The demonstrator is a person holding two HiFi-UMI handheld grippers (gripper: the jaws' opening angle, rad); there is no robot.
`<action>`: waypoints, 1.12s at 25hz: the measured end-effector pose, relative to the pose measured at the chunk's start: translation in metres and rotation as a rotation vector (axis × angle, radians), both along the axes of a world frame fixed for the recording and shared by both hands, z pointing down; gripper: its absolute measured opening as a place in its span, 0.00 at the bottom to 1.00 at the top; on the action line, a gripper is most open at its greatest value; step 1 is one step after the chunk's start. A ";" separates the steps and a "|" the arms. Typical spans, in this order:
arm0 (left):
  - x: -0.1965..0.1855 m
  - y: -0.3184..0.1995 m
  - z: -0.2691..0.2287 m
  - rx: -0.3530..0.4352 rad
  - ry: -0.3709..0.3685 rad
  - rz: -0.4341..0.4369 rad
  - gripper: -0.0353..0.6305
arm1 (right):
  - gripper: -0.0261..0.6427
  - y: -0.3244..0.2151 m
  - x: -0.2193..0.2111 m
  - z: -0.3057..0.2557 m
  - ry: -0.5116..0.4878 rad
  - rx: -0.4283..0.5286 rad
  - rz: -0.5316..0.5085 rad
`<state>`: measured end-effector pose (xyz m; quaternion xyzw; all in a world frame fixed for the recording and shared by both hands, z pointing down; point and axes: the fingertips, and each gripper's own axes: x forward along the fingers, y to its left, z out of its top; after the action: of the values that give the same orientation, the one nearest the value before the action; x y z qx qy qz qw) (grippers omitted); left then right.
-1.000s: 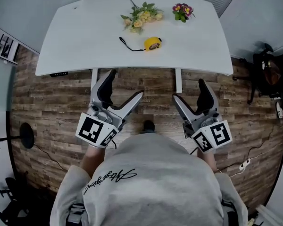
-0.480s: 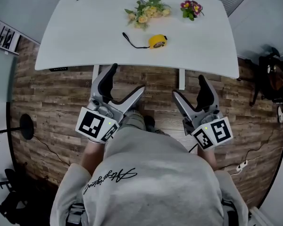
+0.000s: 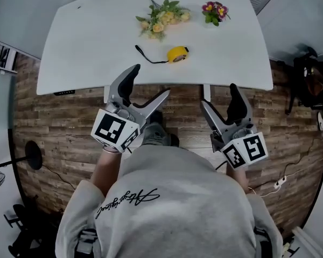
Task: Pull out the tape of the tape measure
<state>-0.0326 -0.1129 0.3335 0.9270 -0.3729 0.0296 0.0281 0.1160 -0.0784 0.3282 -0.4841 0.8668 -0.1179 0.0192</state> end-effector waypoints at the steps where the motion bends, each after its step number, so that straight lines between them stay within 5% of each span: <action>1: 0.003 -0.006 0.001 0.003 -0.014 0.018 0.62 | 0.67 -0.003 -0.001 -0.001 -0.001 0.001 0.005; 7: 0.022 -0.039 0.010 0.005 -0.127 0.102 0.57 | 0.67 -0.017 -0.004 -0.008 0.002 0.021 0.037; 15: 0.062 -0.089 0.051 -0.055 -0.446 0.199 0.57 | 0.66 -0.028 0.001 -0.002 -0.003 0.000 0.083; 28: 0.100 -0.136 0.147 -0.203 -0.817 0.304 0.54 | 0.65 -0.026 0.028 0.008 -0.006 -0.036 0.179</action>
<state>0.0675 -0.2490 0.4804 0.8761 -0.2080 0.4336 -0.0353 0.1436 -0.1040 0.3367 -0.5597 0.8176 -0.1329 0.0235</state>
